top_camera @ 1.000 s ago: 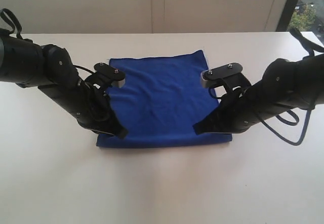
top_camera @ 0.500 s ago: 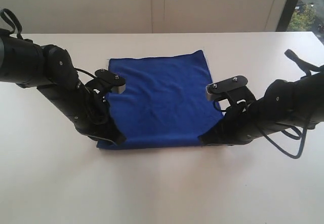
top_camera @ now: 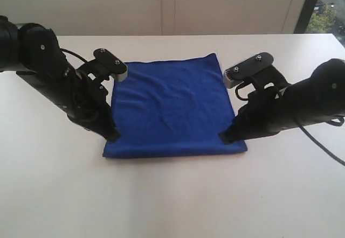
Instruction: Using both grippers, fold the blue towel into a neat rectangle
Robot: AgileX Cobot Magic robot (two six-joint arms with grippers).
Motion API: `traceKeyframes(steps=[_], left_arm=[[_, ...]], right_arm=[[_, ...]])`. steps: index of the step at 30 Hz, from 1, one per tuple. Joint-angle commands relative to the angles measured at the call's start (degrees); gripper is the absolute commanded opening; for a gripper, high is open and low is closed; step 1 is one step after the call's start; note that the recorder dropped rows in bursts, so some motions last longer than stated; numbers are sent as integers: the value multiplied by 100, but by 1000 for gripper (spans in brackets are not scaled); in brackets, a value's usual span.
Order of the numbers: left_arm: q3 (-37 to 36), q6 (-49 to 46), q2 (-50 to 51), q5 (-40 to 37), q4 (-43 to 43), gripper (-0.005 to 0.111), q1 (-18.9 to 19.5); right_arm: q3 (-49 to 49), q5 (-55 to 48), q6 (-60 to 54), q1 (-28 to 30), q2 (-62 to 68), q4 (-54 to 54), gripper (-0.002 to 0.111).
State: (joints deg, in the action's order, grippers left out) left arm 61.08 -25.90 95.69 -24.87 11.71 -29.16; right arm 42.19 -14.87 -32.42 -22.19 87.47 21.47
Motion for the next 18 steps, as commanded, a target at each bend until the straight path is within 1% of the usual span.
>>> traceKeyframes(steps=[1, 4, 5, 7, 8, 9, 10, 11, 12, 13, 15, 17, 18], left_arm=[[-130, -839, -62, -197, -37, 0, -19], [-336, -1445, 32, -92, -29, 0, -19], [-375, -1500, 61, -31, -29, 0, -19], [-444, -1635, 152, 134, -29, 0, -19], [-444, -1688, 190, 148, -29, 0, -19], [-444, -1809, 203, 135, -3, 1, -19], [-444, -1830, 203, 135, -3, 5, -19], [-444, -1850, 203, 135, -3, 11, -19], [-444, -1958, 203, 148, 27, 19, -19], [-444, -2251, 203, 148, 83, 30, -19], [-444, -2754, 203, -12, 294, 47, -19], [-444, -3322, 203, -134, 590, 48, -19], [-444, -3579, 203, -182, 735, 48, -19]], right_arm=[[-60, -304, -1117, -3, -136, -358, 0], [-92, -138, -1296, -3, 135, -358, 0], [-92, -111, -1405, -3, 234, -358, 2], [-92, -67, -1789, -3, 527, -358, 15], [-92, -52, -2046, -3, 693, -358, 28], [-92, -7, -2369, -3, 805, -358, 36], [-92, -7, -2635, -3, 849, -358, 41], [-92, -7, -2838, -3, 862, -358, 44], [-92, -7, -2994, -3, 862, -358, 45], [-92, 5, -3149, -3, 862, -358, 45], [-92, 4, -3621, -3, 862, -358, 45], [-92, 38, -4272, -3, 862, -358, 45], [-92, 55, -4426, -3, 862, -358, 45]])
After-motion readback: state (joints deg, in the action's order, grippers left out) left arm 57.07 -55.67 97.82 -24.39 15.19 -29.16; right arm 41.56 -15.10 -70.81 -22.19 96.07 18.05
